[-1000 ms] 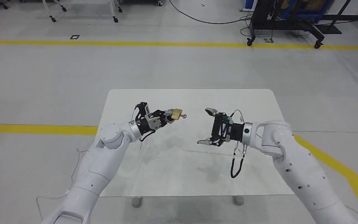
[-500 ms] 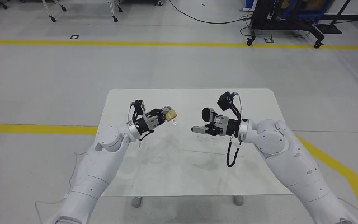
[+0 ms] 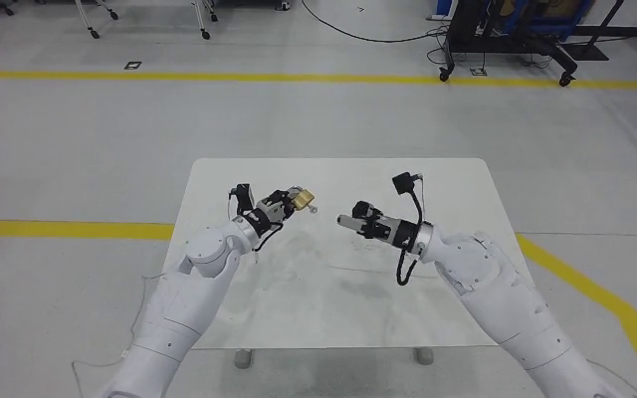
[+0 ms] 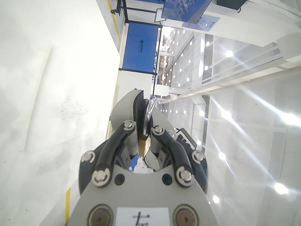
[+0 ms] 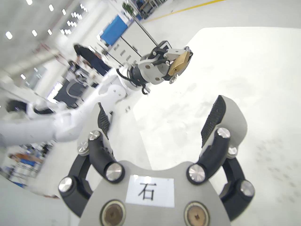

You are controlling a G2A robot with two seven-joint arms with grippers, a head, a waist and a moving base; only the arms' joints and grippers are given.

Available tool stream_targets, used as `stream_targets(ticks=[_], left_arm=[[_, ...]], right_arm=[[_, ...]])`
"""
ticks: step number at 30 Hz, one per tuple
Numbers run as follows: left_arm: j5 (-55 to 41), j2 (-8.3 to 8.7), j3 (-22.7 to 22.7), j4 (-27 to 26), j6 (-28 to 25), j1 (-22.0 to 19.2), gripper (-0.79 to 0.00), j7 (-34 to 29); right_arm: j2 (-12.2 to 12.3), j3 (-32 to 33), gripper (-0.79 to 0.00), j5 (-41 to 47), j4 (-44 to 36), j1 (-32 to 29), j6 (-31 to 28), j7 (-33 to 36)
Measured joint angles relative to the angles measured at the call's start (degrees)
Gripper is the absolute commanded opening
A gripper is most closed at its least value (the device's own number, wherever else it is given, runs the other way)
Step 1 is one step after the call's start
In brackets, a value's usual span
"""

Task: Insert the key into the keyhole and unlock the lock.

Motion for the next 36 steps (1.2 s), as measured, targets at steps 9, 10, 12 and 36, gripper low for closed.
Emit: stream_targets(ticks=[9, 10, 12, 36], left_arm=[[0.5, -0.6, 1.0, 0.2, -2.2, -0.1, -0.785, 0.6], [0.9, -0.62, 1.1, 0.2, -2.6, -0.1, -0.785, 0.6], [1.2, -0.67, 1.1, 0.3, -2.9, -0.1, -0.785, 0.6], [3.9, -1.01, 0.0, 0.4, -5.5, 0.4, -0.785, 0.6]], right_arm=[[-3.0, -5.7, -0.489, 8.4, 6.4, 0.9, 3.4, -7.5], [-3.2, -5.9, -0.493, 8.8, 6.6, 0.9, 3.3, -8.3], [-3.7, -6.2, -0.502, 9.4, 7.0, 1.1, 2.8, -10.3], [-9.4, -12.7, -0.668, 11.6, 14.7, 5.4, -0.2, -15.0]])
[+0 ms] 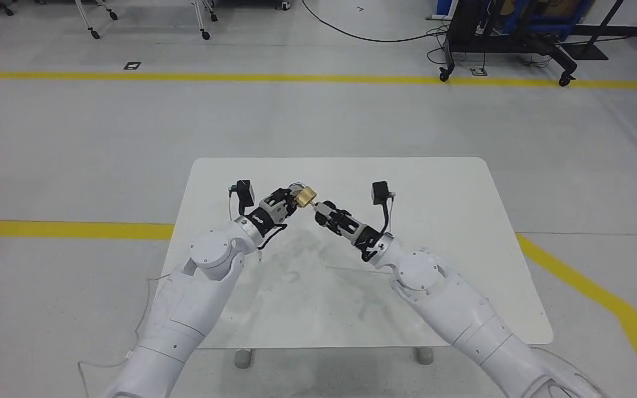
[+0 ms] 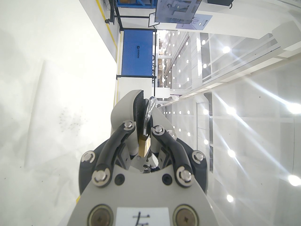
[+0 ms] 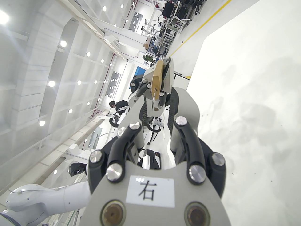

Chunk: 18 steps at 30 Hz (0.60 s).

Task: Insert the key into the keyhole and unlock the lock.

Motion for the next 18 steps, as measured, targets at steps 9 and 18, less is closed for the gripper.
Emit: stream_targets(ticks=[9, 18], left_arm=[[2.0, -0.08, -0.1, -0.4, -1.4, 0.2, -0.785, -0.4], [6.2, -0.04, 0.2, -1.1, -3.3, 0.7, -0.785, -0.1]], right_arm=[[-0.9, 0.8, -0.785, -0.4, 0.9, -0.4, -0.4, 0.3], [-1.3, 1.8, -0.785, -1.7, 0.6, -0.8, -0.2, 1.2]])
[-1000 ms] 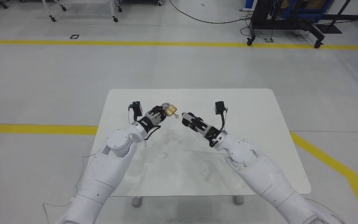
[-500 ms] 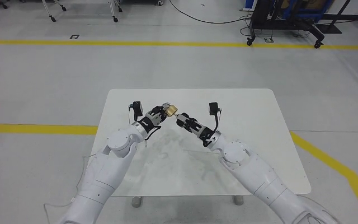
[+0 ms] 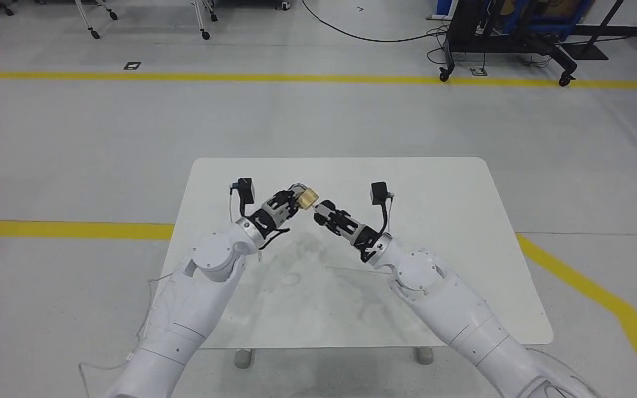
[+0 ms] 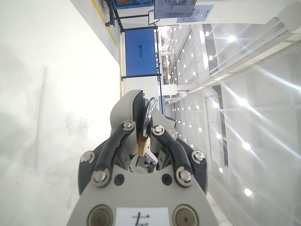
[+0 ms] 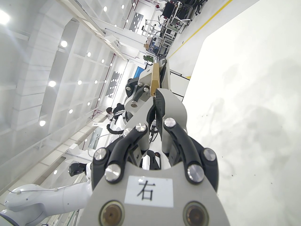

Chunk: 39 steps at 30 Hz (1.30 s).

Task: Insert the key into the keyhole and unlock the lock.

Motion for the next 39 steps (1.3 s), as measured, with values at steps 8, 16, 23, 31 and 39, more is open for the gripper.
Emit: stream_targets(ticks=[8, 16, 23, 31, 39], left_arm=[[1.8, -0.05, 0.2, -0.1, -0.5, 0.1, -0.785, -0.8], [-1.6, -0.28, -0.7, 1.0, 1.7, -0.4, -0.785, -1.6], [-5.4, -0.51, -1.5, 2.3, 4.6, -1.0, -0.785, -2.6], [-10.6, -0.78, -2.6, 3.5, 5.7, -1.6, -0.785, -5.4], [-11.1, -0.74, -3.4, 3.3, 3.2, -1.3, -0.785, -7.1]], right_arm=[[-0.3, 1.5, -0.736, -0.9, -0.4, -0.3, 0.6, 0.5], [-0.5, 2.4, 0.0, -1.1, -1.6, -0.7, 1.0, 1.5], [-0.5, 2.4, 0.0, -1.1, -1.6, -0.7, 1.0, 1.4], [-0.7, 3.3, -0.142, 1.8, -2.7, -2.1, 1.1, 1.2], [-1.9, 5.4, -0.551, 31.7, -3.6, -5.1, 7.2, 9.5]])
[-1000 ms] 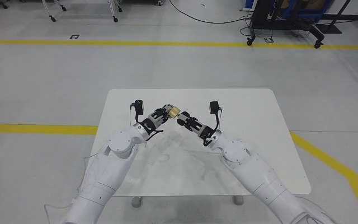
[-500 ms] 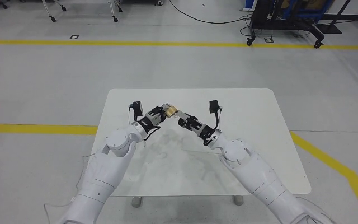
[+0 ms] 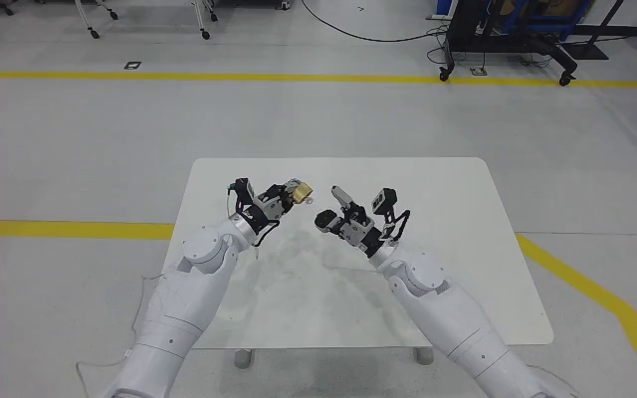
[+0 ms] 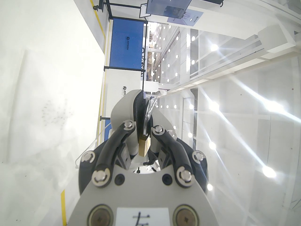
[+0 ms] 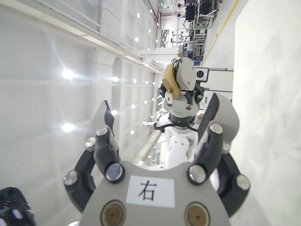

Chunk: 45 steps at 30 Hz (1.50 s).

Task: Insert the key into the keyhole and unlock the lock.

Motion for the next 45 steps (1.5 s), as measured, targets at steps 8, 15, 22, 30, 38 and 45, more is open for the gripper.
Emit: stream_targets(ticks=[8, 15, 22, 30, 38, 45], left_arm=[[0.4, -0.03, 0.1, -0.3, -0.9, 0.3, -0.785, -1.2], [0.9, -0.02, 0.0, -0.5, -1.3, 0.5, -0.785, -1.6], [2.3, 0.0, 0.2, -0.7, -1.5, 0.6, -0.785, -1.7], [2.7, 0.0, 0.1, -0.8, -1.7, 0.6, -0.785, -2.0], [3.4, -0.01, 0.1, -1.1, -2.6, 0.7, -0.785, -2.1], [4.1, 0.08, -0.5, -1.8, -5.3, 1.3, -0.785, -1.9]], right_arm=[[-1.7, -1.9, -0.499, 5.2, 2.5, 1.7, 1.8, 1.3], [-2.7, -2.3, -0.526, 6.2, 4.2, 2.3, 1.1, 1.9], [-3.4, -2.2, -0.674, 6.4, 5.3, 2.5, 1.4, 1.9], [-4.0, -1.7, -0.785, 6.1, 5.9, 2.5, 1.5, 1.7], [-4.7, -0.4, -0.785, 10.6, 5.6, 1.6, 3.2, 2.9], [-5.8, 1.9, -0.785, 26.2, 5.9, 0.5, 8.4, 6.2]])
